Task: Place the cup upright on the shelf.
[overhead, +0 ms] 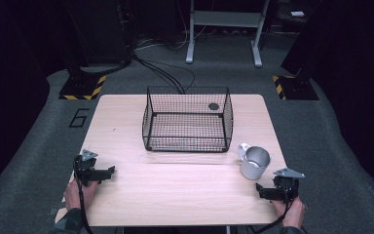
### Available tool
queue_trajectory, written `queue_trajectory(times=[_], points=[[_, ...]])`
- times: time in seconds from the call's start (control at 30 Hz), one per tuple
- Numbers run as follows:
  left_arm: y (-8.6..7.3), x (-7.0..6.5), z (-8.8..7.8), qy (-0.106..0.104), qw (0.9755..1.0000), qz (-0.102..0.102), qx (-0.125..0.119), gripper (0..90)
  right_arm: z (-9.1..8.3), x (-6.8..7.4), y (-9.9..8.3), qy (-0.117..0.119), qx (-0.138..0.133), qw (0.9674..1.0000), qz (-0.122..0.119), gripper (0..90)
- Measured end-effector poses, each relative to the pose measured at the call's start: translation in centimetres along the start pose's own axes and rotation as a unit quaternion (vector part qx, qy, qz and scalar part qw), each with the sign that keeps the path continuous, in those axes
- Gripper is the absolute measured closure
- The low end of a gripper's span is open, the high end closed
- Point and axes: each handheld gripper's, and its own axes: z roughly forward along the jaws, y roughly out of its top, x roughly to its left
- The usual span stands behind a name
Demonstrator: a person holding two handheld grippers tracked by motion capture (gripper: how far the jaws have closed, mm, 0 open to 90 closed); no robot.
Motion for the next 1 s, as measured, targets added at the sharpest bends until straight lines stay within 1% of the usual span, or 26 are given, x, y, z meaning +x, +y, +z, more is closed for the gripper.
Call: queue_trajectory(times=[0.03, 0.07, 0.1, 0.17, 0.2, 0.23, 0.27, 0.3, 0.37, 0.4, 0.43, 0.47, 0.57, 0.6, 0.63, 0.67, 0.7, 0.77, 0.8, 0.83, 0.87, 0.9, 0.93, 0.97, 1.0], points=[[0.0, 0.0, 0.0, 0.0, 1.0, 0.0, 0.0, 0.3, 0.0, 0.0, 0.0, 0.0, 0.0, 1.0, 0.0, 0.0], [0.0, 0.0, 0.0, 0.0, 1.0, 0.0, 0.0, 0.4, 0.0, 0.1, 0.1, 0.0, 0.001, 0.9999, 0.012, 0.0], [0.0, 0.0, 0.0, 0.0, 1.0, 0.0, 0.0, 0.4, 0.0, 0.1, 0.1, 0.0, 0.001, 0.9999, 0.012, 0.0], [0.0, 0.0, 0.0, 0.0, 1.0, 0.0, 0.0, 0.3, -0.3, -0.1, 0.3, 0.011, 0.008, 0.9999, 0.008, 0.0], [0.0, 0.0, 0.0, 0.0, 1.0, 0.0, 0.0, 0.3, -0.4, 0.0, 0.5, 0.01, 0.004, 0.9999, 0.001, 0.0], [0.0, 0.0, 0.0, 0.0, 1.0, 0.0, 0.0, 0.3, -0.4, 0.0, 0.5, 0.01, 0.004, 0.9999, 0.001, 0.0], [0.0, 0.0, 0.0, 0.0, 1.0, 0.0, 0.0, 0.3, -0.8, 0.2, 0.7, 0.013, 0.003, 0.9999, 0.002, 0.0], [0.0, 0.0, 0.0, 0.0, 1.0, 0.0, 0.0, 0.3, -1.0, 0.3, 0.8, 0.014, 0.007, 0.9999, -0.003, 0.0], [0.0, 0.0, 0.0, 0.001, 1.0, -0.002, -0.001, 0.3, -1.2, 0.5, 1.0, 0.014, 0.002, 0.9999, 0.001, 0.0], [0.0, -0.1, 0.0, 0.0, 1.0, -0.006, -0.001, 0.3, -1.6, 0.5, 1.1, 0.021, 0.002, 0.9998, -0.007, 0.0], [0.0, -0.1, 0.0, 0.0, 1.0, -0.006, -0.001, 0.3, -1.6, 0.5, 1.1, 0.021, 0.002, 0.9998, -0.007, 0.0], [0.0, -0.1, 0.0, 0.0, 1.0, -0.006, -0.001, 0.3, -2.1, 0.7, 1.5, 0.026, -0.002, 0.9997, -0.006, 0.0], [0.0, -0.1, 0.0, 0.0, 1.0, -0.006, -0.001, 0.4, -2.5, 0.9, 1.9, 0.029, -0.009, 0.9995, -0.005, 0.0], [0.0, -0.1, 0.0, 0.0, 1.0, -0.006, -0.001, 0.3, -2.8, 1.0, 2.4, 0.035, -0.017, 0.9992, -0.012, 0.0], [0.0, -0.1, 0.0, 0.0, 1.0, -0.006, -0.001, 0.4, -3.1, 1.2, 2.7, 0.037, -0.015, 0.9991, -0.015, 0.0], [0.0, -0.1, 0.0, 0.0, 1.0, -0.006, -0.001, 0.3, -3.2, 1.3, 3.0, 0.04, -0.018, 0.9989, -0.015, 0.0], [0.0, -0.1, 0.0, 0.0, 1.0, -0.006, -0.001, 0.4, -3.2, 1.3, 3.0, 0.04, -0.018, 0.9989, -0.015, 0.0], [0.0, -0.1, 0.0, 0.0, 1.0, -0.006, -0.001, 0.3, -3.5, 1.5, 3.8, 0.044, -0.027, 0.9985, -0.021, 0.0], [0.0, 0.0, 0.0, 0.001, 1.0, -0.001, 0.0, 0.3, -3.6, 1.6, 4.1, 0.045, -0.029, 0.9983, -0.024, 0.0], [0.0, 0.0, 0.0, 0.001, 1.0, -0.001, 0.0, 0.3, -3.6, 1.6, 4.1, 0.045, -0.029, 0.9983, -0.024, 0.0], [0.0, 0.0, 0.0, 0.001, 1.0, 0.0, 0.0, 0.3, -3.6, 1.7, 4.4, 0.046, -0.028, 0.9981, -0.03, 0.0], [0.0, 0.0, 0.0, 0.0, 1.0, 0.0, 0.0, 0.3, -3.6, 1.8, 4.7, 0.047, -0.033, 0.9979, -0.03, 0.0], [0.0, 0.0, 0.0, 0.0, 1.0, 0.0, 0.0, 0.3, -3.5, 1.7, 5.2, 0.053, -0.033, 0.9974, -0.037, 0.0], [0.0, 0.0, 0.0, 0.0, 1.0, 0.0, 0.0, 0.3, -3.5, 1.7, 5.2, 0.053, -0.033, 0.9974, -0.037, 0.0], [0.0, 0.0, 0.0, 0.0, 1.0, 0.0, 0.0, 0.3, -3.3, 1.8, 5.8, 0.056, -0.033, 0.997, -0.042, 0.0]])
